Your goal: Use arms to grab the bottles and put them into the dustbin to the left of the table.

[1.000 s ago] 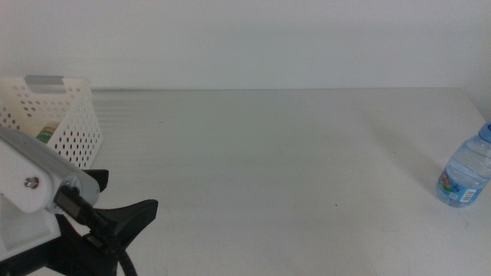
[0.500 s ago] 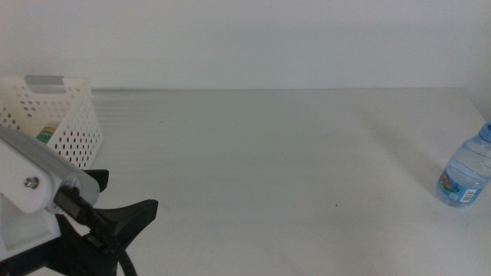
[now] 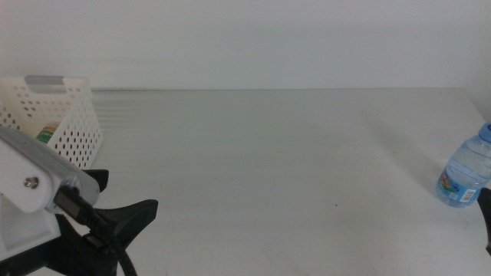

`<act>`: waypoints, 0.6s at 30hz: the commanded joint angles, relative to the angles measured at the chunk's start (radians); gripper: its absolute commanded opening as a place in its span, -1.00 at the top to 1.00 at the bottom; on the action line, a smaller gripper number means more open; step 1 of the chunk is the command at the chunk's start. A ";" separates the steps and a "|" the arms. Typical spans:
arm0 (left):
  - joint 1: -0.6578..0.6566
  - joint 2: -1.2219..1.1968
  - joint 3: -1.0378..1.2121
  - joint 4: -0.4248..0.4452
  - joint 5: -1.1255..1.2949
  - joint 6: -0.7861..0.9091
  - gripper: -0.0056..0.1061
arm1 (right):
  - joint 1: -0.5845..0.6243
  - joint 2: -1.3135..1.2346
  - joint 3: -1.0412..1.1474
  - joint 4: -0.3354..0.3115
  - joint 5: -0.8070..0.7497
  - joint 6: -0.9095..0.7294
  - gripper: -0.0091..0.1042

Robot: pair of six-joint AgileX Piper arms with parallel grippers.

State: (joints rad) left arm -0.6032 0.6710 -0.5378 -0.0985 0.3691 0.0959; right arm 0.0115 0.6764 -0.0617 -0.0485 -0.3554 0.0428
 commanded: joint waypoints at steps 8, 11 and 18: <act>-0.003 -0.002 -0.027 -0.003 -0.076 -0.006 -0.42 | -0.007 0.363 -0.026 0.048 -0.411 -0.007 -0.46; -0.003 -0.002 -0.027 -0.003 -0.076 -0.006 -0.42 | -0.007 0.464 -0.026 0.069 -0.511 -0.007 -0.60; -0.003 -0.002 -0.027 -0.003 -0.076 -0.006 -0.42 | -0.007 0.658 -0.026 0.132 -0.721 -0.036 -0.85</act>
State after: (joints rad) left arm -0.6032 0.6710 -0.5378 -0.0985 0.3691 0.0959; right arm 0.0115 1.3165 -0.0626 0.0691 -0.9475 0.0300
